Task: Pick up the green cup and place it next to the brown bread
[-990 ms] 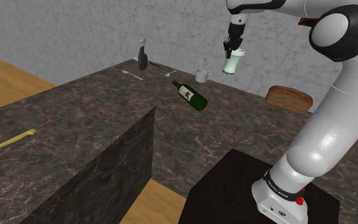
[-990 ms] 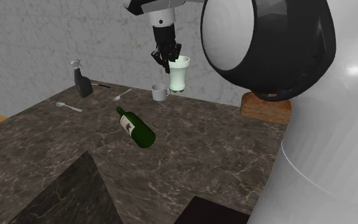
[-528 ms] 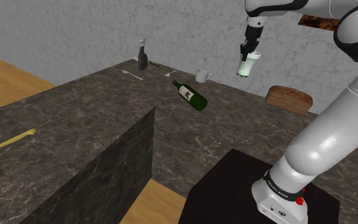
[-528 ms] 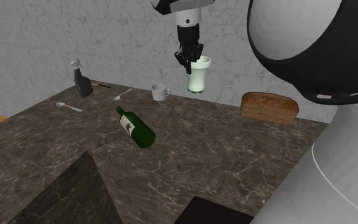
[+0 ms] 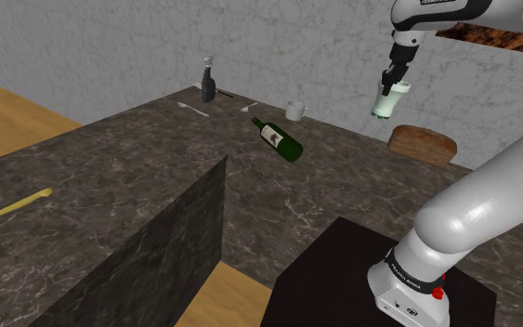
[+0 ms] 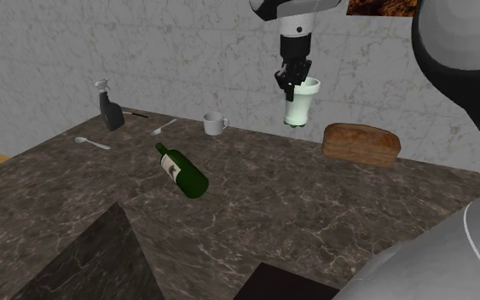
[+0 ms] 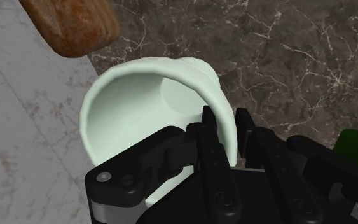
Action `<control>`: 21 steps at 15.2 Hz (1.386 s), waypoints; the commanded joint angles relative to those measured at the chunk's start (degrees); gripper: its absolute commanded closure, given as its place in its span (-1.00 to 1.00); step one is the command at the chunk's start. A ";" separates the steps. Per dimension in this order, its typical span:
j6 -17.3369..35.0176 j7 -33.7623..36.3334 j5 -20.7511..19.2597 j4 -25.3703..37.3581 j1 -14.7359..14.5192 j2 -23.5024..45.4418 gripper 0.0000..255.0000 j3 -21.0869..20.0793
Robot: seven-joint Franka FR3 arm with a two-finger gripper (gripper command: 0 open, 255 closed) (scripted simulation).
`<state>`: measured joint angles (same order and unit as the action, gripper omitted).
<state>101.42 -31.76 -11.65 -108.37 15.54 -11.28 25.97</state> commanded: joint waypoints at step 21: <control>2.99 -30.30 -1.25 1.70 10.05 -0.70 1.00 20.63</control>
<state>104.22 -60.00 -13.64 -107.73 25.34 -13.09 45.14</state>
